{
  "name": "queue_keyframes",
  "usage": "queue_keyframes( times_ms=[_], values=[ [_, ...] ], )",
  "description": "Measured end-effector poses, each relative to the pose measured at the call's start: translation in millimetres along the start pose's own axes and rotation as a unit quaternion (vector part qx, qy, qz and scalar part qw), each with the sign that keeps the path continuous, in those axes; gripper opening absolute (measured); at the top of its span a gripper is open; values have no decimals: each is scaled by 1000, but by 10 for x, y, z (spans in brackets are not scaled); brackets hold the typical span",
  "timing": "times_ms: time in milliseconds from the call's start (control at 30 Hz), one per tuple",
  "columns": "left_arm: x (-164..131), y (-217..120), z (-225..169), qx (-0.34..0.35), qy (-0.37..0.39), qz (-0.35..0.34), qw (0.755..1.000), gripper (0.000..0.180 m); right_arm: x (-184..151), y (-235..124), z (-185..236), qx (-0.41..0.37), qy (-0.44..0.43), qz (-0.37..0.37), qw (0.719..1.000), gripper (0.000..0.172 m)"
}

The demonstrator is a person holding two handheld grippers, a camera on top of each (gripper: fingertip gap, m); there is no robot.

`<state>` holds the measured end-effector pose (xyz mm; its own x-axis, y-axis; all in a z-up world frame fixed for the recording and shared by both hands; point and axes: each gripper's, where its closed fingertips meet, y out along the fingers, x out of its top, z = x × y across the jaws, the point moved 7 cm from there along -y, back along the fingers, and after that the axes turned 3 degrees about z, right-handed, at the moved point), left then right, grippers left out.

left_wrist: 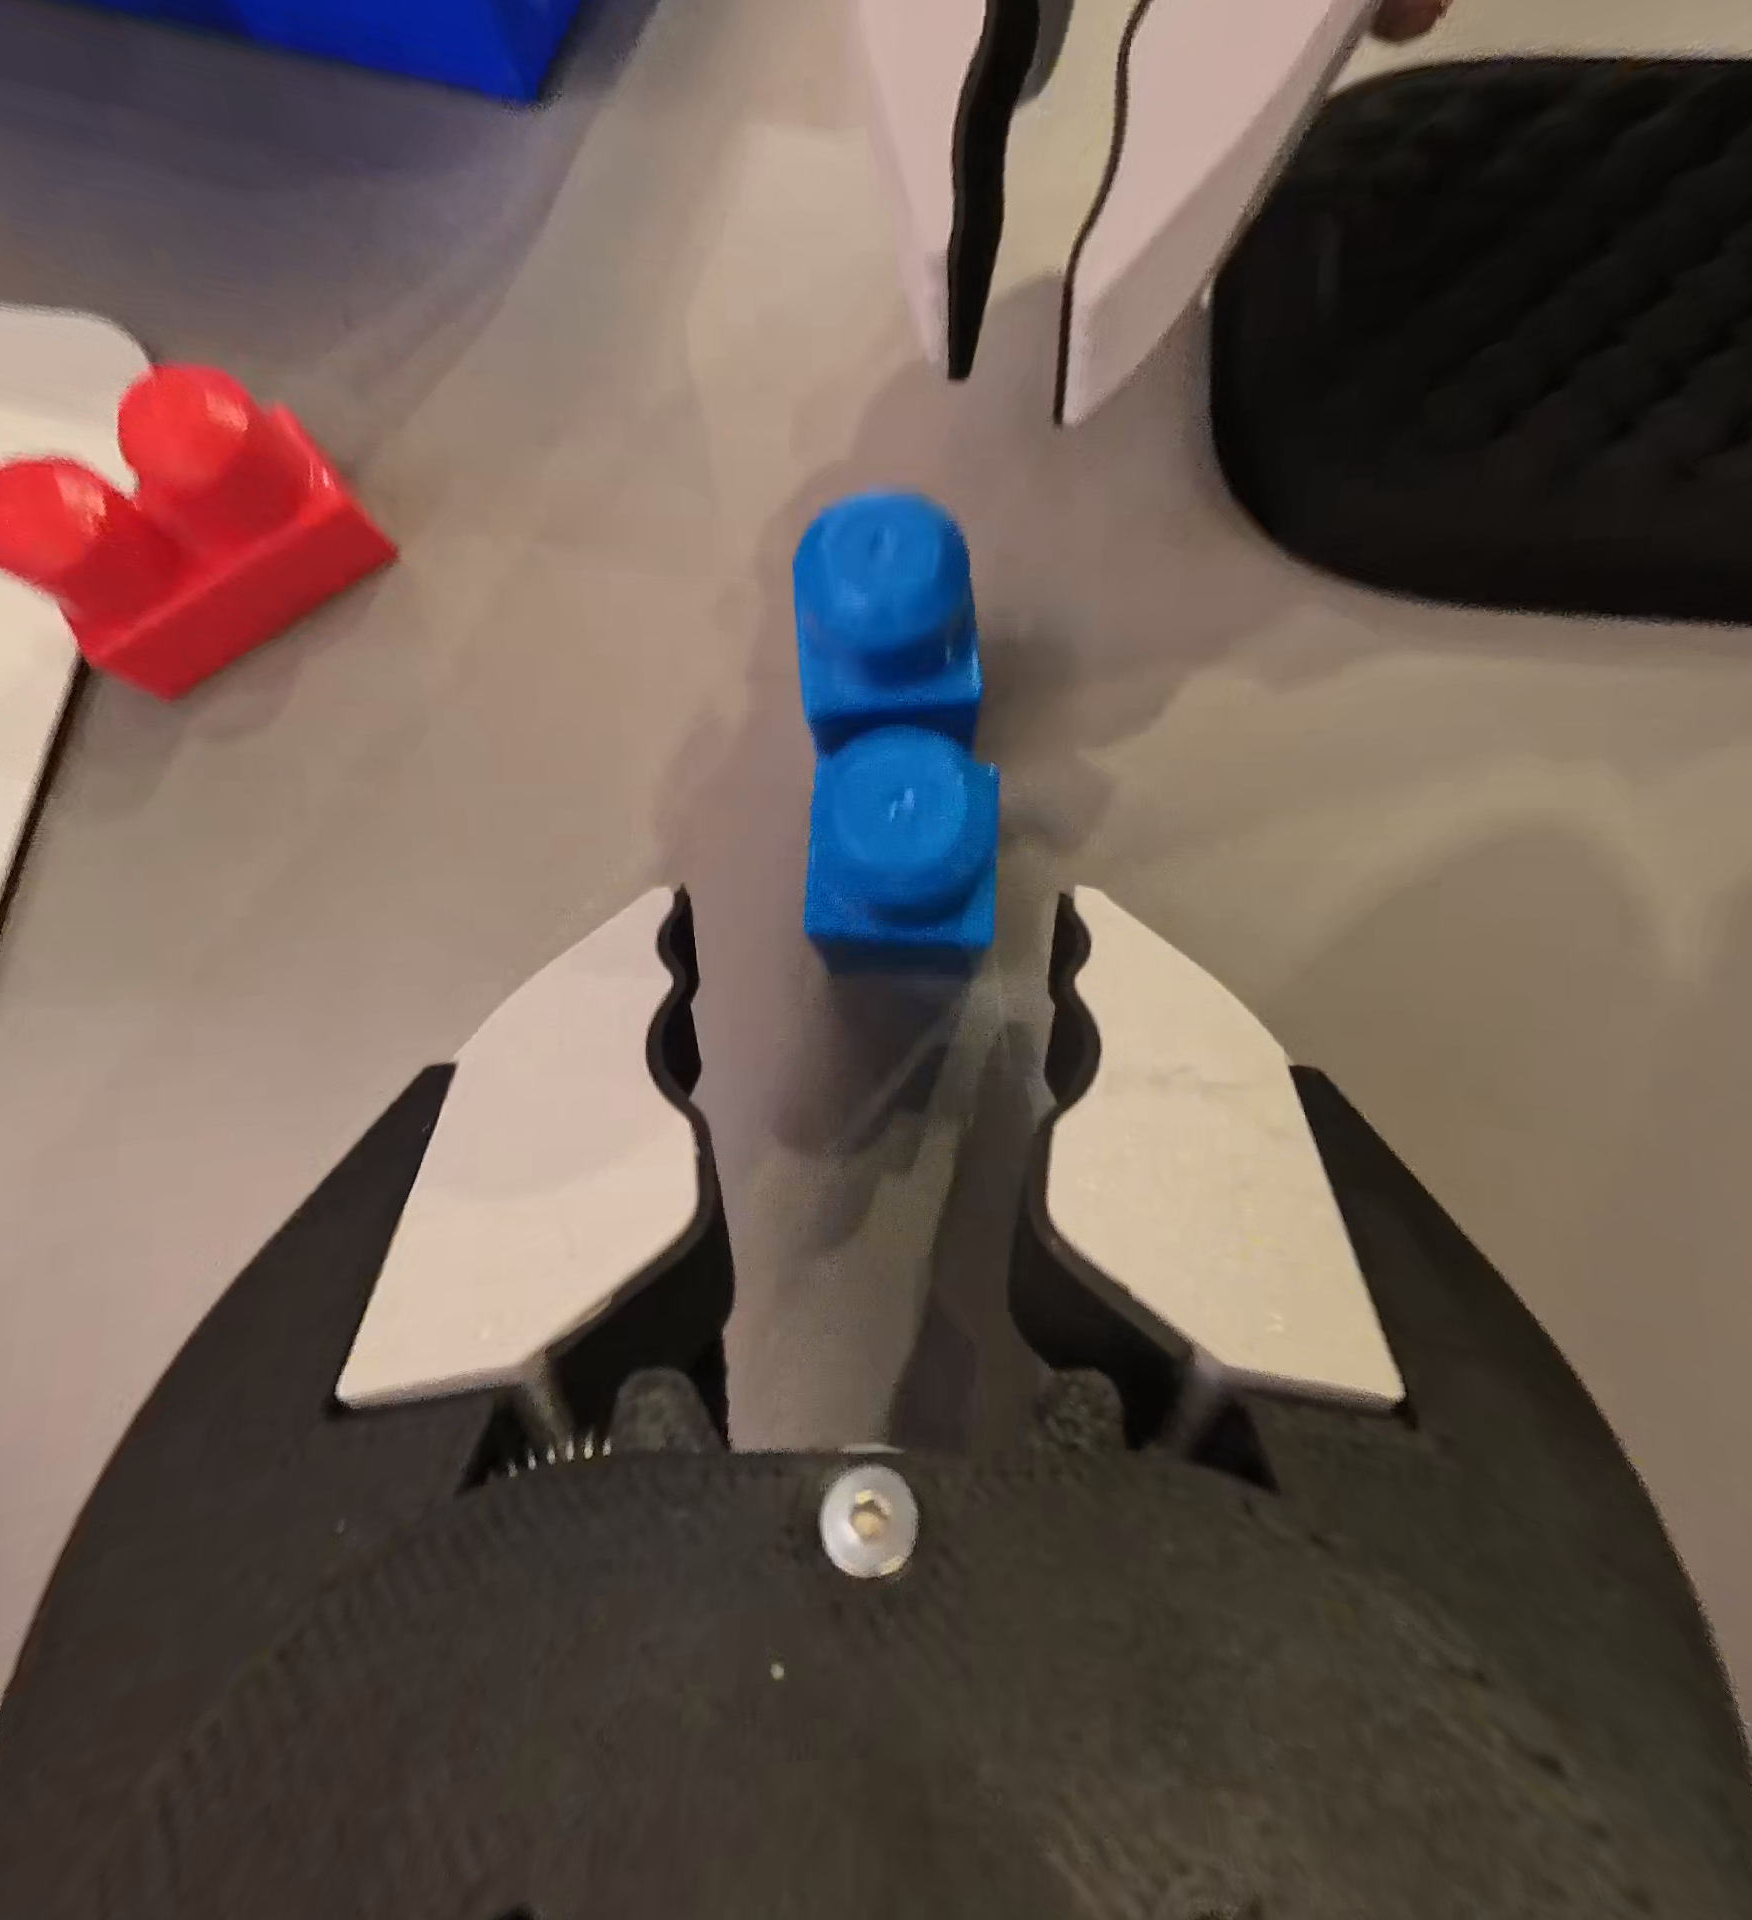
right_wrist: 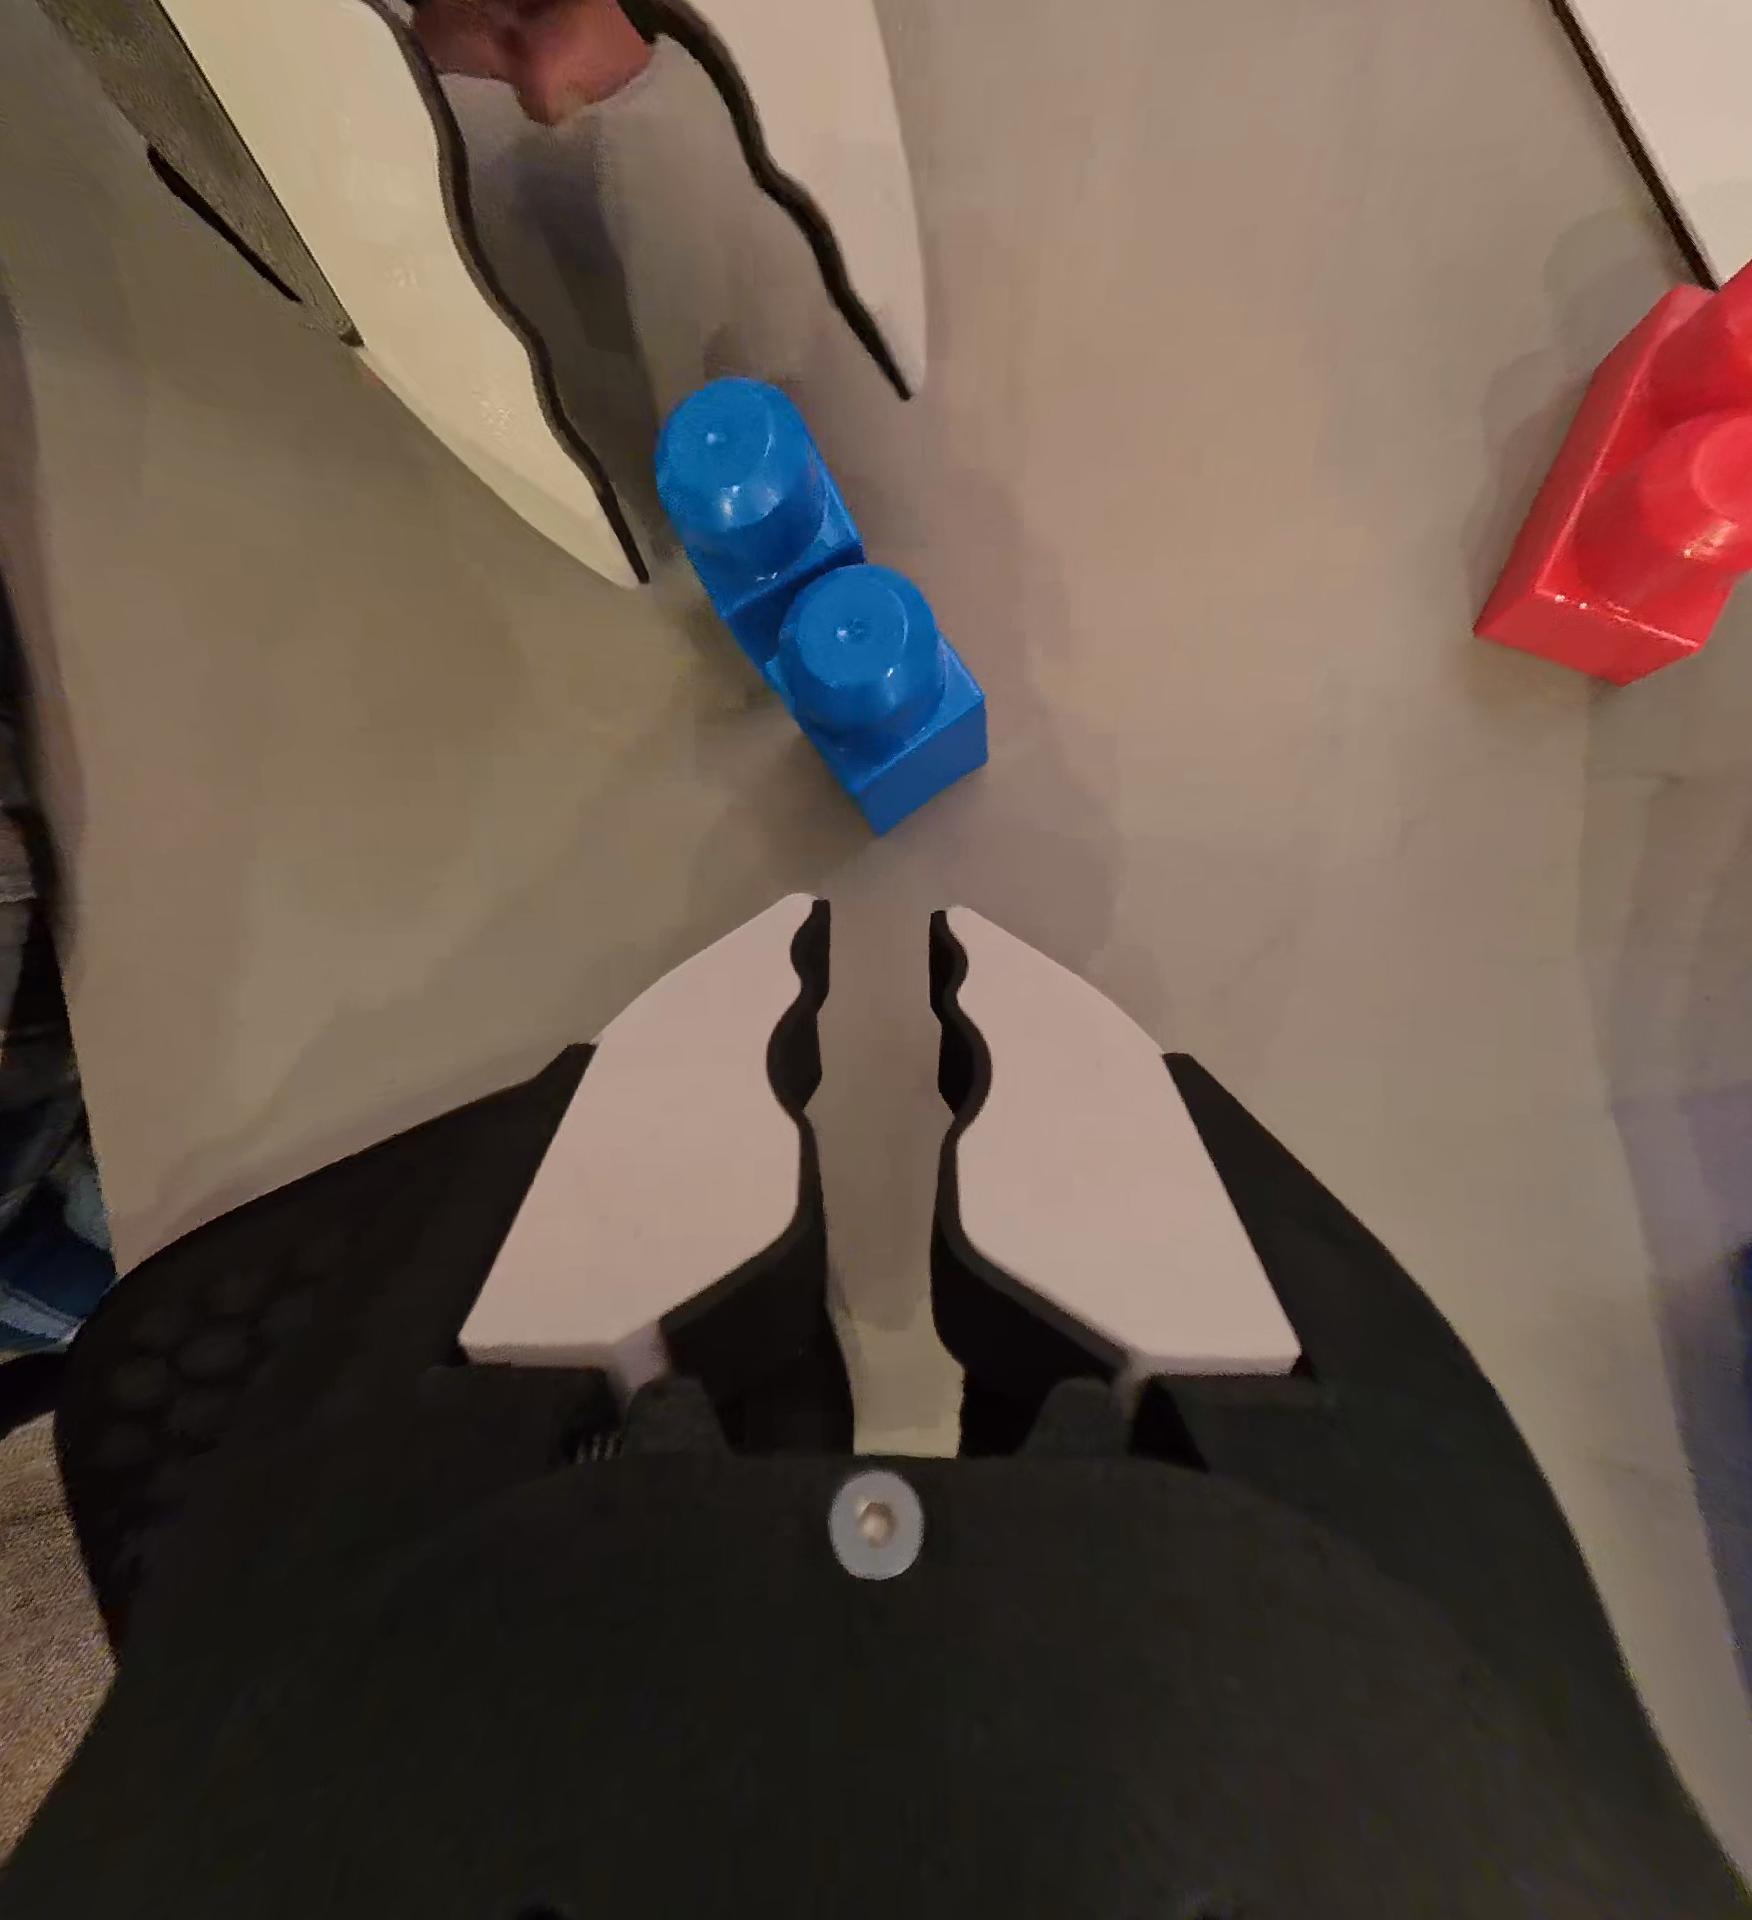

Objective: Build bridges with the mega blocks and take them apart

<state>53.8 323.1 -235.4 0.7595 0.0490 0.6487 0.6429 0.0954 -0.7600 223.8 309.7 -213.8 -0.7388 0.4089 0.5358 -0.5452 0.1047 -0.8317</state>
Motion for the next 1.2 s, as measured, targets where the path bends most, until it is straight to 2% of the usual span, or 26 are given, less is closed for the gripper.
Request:
queue_keyframes(
  times_ms=[100, 333, 433, 667, 767, 900, 1200],
  values=[
    [-116, 27, -18, 5, 2, 10, 1000, 56, 46, 134, -52, -8, -1, 8, 1000, 13],
    [-22, 220, -28, 11, 17, 5, 1000, 45, 150, 308, 3, 6, -15, 14, 1000, 10],
    [3, 273, -18, 9, 16, -5, 1000, 44, 169, 322, 13, 12, -17, 13, 1000, 11],
    [78, 319, -3, 5, 56, -15, 998, 58, 186, 356, 31, 23, -34, 15, 999, 11],
    [111, 336, -4, -5, 64, -20, 998, 55, 180, 380, 33, 30, -36, 21, 999, 11],
    [126, 356, -3, -14, 71, -17, 997, 41, 182, 396, 42, 35, -38, 21, 998, 11],
    [143, 361, 3, -9, 81, -21, 996, 40, 179, 388, 47, 38, -38, 23, 998, 12]
  ],
)
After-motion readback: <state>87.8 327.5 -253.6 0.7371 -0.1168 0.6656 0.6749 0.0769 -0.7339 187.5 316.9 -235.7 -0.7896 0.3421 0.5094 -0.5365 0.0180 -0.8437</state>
